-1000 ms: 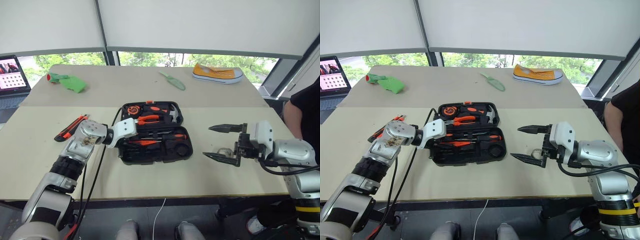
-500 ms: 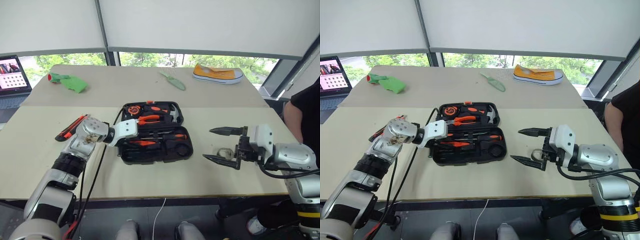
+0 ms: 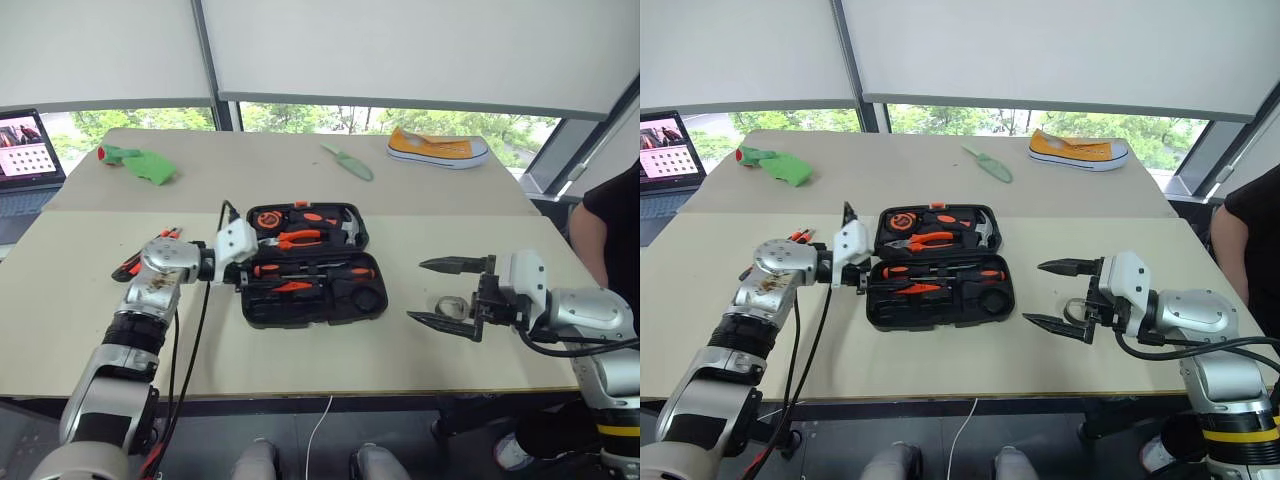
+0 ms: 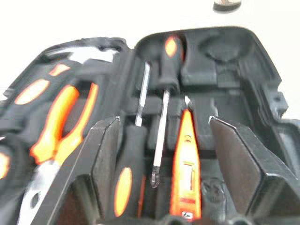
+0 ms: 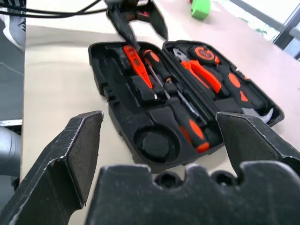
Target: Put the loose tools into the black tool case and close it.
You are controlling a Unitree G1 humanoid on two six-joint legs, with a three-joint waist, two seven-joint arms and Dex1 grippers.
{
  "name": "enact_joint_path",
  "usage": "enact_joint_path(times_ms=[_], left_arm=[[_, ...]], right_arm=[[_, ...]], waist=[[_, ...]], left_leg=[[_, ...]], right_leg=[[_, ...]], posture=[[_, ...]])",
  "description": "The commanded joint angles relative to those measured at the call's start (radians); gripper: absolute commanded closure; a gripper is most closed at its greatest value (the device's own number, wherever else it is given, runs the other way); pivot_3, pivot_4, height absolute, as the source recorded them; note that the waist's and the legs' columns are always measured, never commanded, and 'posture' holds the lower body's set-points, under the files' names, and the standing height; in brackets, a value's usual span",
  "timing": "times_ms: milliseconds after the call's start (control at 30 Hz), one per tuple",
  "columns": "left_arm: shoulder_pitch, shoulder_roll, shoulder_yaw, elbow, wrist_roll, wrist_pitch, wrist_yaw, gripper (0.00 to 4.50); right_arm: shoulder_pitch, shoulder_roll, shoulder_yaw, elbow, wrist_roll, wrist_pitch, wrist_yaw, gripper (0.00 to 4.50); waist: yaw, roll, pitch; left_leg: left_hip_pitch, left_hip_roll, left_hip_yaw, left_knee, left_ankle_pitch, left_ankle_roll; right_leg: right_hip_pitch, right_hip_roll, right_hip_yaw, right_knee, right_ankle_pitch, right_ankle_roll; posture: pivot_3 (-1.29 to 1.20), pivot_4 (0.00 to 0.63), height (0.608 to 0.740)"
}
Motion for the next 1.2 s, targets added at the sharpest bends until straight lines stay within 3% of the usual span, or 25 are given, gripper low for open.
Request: enact_joint_path(times_ms=[33, 67, 267, 300, 467, 733, 900, 1000, 1200], left_arm=[[0.016, -0.023, 0.014, 0.003, -0.011, 0.003, 0.021, 1.75], [0.021, -0.031, 0.009, 0.009, -0.002, -0.006, 0.034, 1.96], [0.056, -0.046, -0.072, 0.077, 0.107, -0.08, 0.057, 4.34], [0.058, -0.046, -0.078, 0.087, 0.118, -0.079, 0.063, 4.48], [0.05, -0.059, -0.071, 0.142, 0.145, -0.065, 0.145, 4.48], [0.109, -0.031, -0.063, 0.121, 0.114, -0.058, 0.086, 4.48], [0.158, -0.006, 0.059, 0.06, -0.006, -0.071, 0.075, 4.48], [0.233, 0.017, 0.196, -0.044, -0.137, -0.032, 0.096, 3.84], [0.591, 0.083, 0.509, -0.292, -0.299, 0.058, 0.233, 1.68]], right_arm=[[-0.008, -0.009, -0.025, -0.019, 0.027, 0.004, 0.0, 0.0], [-0.008, -0.007, -0.023, -0.02, 0.028, 0.006, -0.001, 0.0], [0.004, -0.012, -0.034, -0.009, 0.034, 0.009, 0.005, 0.0], [0.007, -0.014, -0.038, -0.006, 0.034, 0.008, 0.006, 0.0], [0.028, -0.014, -0.051, -0.004, 0.037, 0.005, 0.005, 0.0], [0.04, -0.008, -0.046, -0.004, 0.037, -0.002, -0.001, 0.0], [0.018, 0.007, -0.041, 0.021, 0.027, -0.034, -0.004, 0.0], [0.001, 0.035, -0.052, 0.048, 0.02, -0.09, -0.014, 0.0], [-0.003, 0.133, -0.06, 0.06, 0.064, -0.159, -0.027, 0.0]], waist=[[0.002, 0.0, 0.0], [0.002, 0.0, 0.0], [0.002, 0.0, 0.0], [0.002, 0.0, 0.0], [0.0, 0.001, -0.001], [-0.014, 0.006, -0.005], [-0.03, 0.008, -0.006], [-0.039, 0.008, -0.006], [-0.046, 0.007, -0.005]], left_leg=[[0.0, 0.0, 0.0, 0.0, 0.0, 0.0], [0.0, 0.0, 0.0, 0.0, 0.0, 0.0], [0.0, 0.0, 0.0, 0.0, 0.0, 0.0], [0.0, 0.0, 0.0, 0.001, 0.0, 0.0], [0.002, 0.0, 0.0, 0.001, 0.0, 0.0], [0.005, 0.0, 0.0, 0.0, 0.0, 0.0], [0.005, 0.0, 0.0, -0.001, 0.0, 0.0], [0.005, 0.001, 0.0, -0.002, 0.0, 0.0], [0.004, 0.001, 0.0, -0.003, 0.0, 0.001]], right_leg=[[0.0, 0.0, 0.0, 0.0, 0.0, 0.0], [0.0, 0.0, 0.0, 0.0, 0.0, 0.0], [0.0, 0.0, 0.0, 0.0, 0.0, 0.0], [0.001, 0.0, 0.0, 0.0, 0.0, 0.0], [0.002, 0.0, 0.0, 0.001, 0.0, 0.0], [0.003, 0.0, 0.001, 0.001, 0.0, 0.0], [0.003, 0.001, 0.001, 0.001, 0.0, 0.0], [0.002, 0.002, 0.002, 0.002, 0.0, -0.001], [0.001, 0.0, 0.002, 0.002, 0.0, -0.001]], posture=[[0.0, 0.15, 0.74], [0.0, 0.15, 0.74], [0.0, 0.15, 0.74], [0.0, 0.15, 0.74], [0.0, 0.15, 0.74], [0.0, 0.15, 0.74], [0.0, 0.15, 0.74], [0.0, 0.15, 0.74], [0.0, 0.15, 0.74]])
